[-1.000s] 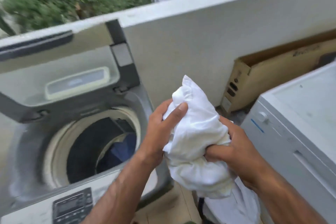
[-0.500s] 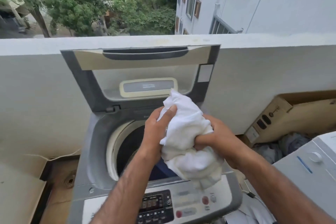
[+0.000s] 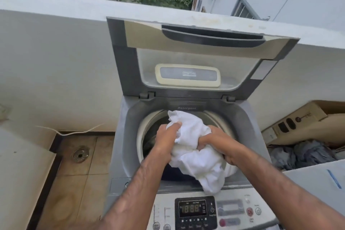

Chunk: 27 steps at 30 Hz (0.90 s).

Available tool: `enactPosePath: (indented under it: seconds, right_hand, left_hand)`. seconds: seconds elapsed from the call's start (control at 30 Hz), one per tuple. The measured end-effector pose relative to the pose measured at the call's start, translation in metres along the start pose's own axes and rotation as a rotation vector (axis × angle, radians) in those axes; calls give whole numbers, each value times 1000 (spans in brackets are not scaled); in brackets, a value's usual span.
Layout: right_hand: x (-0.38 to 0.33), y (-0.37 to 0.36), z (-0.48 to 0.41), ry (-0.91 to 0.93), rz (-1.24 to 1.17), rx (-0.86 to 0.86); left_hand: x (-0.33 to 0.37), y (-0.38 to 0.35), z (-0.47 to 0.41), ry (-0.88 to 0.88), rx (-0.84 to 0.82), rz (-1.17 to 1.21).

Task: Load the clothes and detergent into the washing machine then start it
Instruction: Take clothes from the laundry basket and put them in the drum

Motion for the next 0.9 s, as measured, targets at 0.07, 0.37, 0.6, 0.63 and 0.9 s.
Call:
enactPosePath:
  seconds: [0.07, 0.37, 0.6, 0.63, 0.9]
  right_hand:
    - [0, -6, -8, 5, 25, 16]
    - [8, -8, -33, 71, 92, 68]
    - [33, -4, -57, -41, 51, 147]
    - [37, -4, -60, -51, 45, 151]
    - [57, 1, -98, -113, -217, 223]
  left_hand:
    - [-3, 4, -4, 13, -9, -8]
    - [-6, 7, -19, 19, -57, -13]
    - [-13, 4, -23, 67, -67, -53]
    - [-16, 4, -25, 72, -67, -52]
    - [-20, -5, -52, 78, -72, 135]
Point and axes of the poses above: each hand's wrist, its own z-axis away from the middle knuckle, its own y-axis out of the back of the hand, x = y × z, the point moved 2 cm from there along -z, towards the middle knuckle, and after that the axes turned 3 degrees about -z, right-handed, at the moved point
